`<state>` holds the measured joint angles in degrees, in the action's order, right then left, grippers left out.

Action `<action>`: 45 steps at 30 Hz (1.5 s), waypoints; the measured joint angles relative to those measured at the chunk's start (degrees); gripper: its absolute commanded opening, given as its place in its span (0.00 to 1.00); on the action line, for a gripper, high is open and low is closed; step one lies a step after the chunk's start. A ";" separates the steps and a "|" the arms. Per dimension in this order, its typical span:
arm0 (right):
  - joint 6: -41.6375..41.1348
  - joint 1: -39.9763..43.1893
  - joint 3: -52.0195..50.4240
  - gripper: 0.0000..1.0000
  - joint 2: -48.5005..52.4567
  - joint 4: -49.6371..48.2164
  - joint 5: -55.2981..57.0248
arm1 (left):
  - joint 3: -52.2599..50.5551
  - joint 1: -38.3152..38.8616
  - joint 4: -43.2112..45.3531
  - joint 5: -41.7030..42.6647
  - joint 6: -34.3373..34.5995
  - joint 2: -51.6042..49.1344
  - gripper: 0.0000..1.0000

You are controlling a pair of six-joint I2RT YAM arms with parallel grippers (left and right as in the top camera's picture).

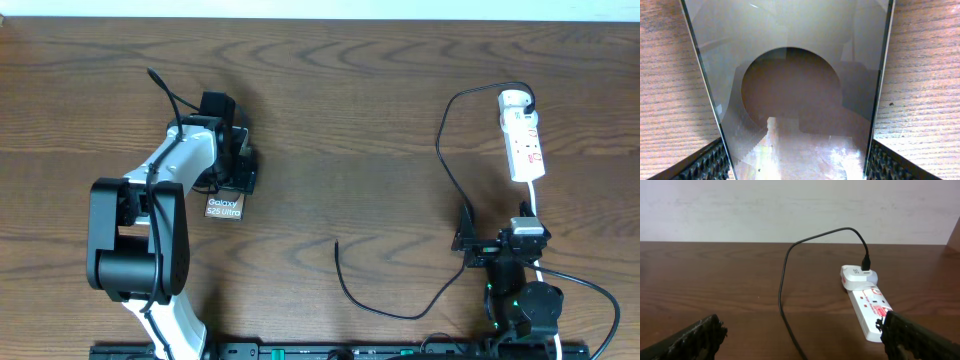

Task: Plug charger to phone and switch on socket
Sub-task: 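Lower the left gripper and close it on the phone's sides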

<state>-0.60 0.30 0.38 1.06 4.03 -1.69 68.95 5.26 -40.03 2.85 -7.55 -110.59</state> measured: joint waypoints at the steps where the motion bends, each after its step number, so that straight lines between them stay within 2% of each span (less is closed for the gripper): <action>1: 0.00 0.00 0.00 0.99 0.00 0.00 0.00 | 0.00 0.00 0.00 0.00 0.00 0.00 0.80; 23: 0.00 0.00 0.00 0.99 0.00 0.00 0.00 | 0.00 0.00 0.00 0.00 0.00 0.00 0.72; 30: 0.00 0.00 0.00 0.99 0.00 0.00 0.00 | 0.00 0.00 0.00 0.00 0.02 0.00 0.54; 32: 0.00 0.00 0.00 0.99 0.00 0.00 0.00 | 0.00 0.00 -0.02 0.00 0.00 0.00 0.42; 39: 0.00 0.00 0.00 0.99 0.00 0.00 0.00 | 0.00 0.00 -0.02 0.00 0.00 0.00 0.19; 40: 0.00 0.00 0.00 0.99 0.00 0.00 0.00 | 0.00 0.00 -0.02 0.00 0.02 0.00 0.09; 45: 0.00 0.00 0.00 0.99 0.00 0.00 0.00 | 0.00 0.00 0.02 0.00 0.00 0.00 0.07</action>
<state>-0.60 0.30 0.38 1.06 4.03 -1.69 68.95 5.26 -40.01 2.85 -7.55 -110.59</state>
